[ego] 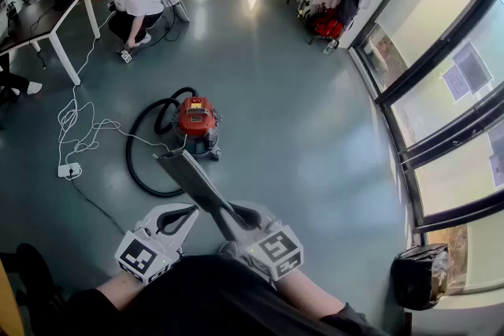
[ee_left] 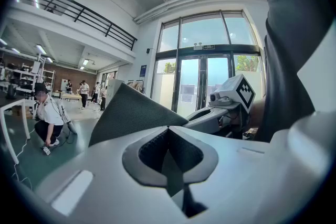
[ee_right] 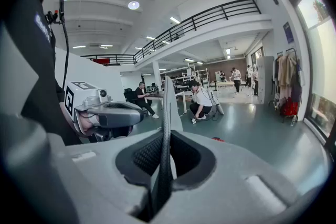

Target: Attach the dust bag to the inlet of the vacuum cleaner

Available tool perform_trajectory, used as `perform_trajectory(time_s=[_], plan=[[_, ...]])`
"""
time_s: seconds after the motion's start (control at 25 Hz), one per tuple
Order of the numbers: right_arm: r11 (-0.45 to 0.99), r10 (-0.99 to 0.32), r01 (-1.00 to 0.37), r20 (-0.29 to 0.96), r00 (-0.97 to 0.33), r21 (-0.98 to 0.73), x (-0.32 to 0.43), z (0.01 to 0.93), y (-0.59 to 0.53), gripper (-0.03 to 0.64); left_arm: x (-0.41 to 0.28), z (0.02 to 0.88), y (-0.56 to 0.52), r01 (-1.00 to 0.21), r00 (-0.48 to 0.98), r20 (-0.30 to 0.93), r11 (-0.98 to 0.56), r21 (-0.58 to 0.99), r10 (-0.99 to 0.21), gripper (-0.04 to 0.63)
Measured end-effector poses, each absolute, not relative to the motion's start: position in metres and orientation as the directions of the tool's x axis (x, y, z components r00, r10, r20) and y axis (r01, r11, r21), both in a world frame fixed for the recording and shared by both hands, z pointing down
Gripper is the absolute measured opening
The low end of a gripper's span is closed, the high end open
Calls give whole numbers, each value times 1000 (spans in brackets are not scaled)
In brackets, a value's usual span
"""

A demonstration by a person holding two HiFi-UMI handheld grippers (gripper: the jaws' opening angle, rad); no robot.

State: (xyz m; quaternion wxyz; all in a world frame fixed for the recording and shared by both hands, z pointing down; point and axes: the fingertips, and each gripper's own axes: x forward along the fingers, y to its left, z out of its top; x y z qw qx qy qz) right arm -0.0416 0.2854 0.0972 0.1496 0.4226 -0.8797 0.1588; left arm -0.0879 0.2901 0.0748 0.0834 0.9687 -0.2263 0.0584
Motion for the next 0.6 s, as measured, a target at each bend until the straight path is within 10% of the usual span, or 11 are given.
perform_trajectory(time_s=[0.6], plan=[[631,-656,-753,392,-645,-185,-29,106,281,20,-74,80,285,-470,876,193,-872,138,-442,18]])
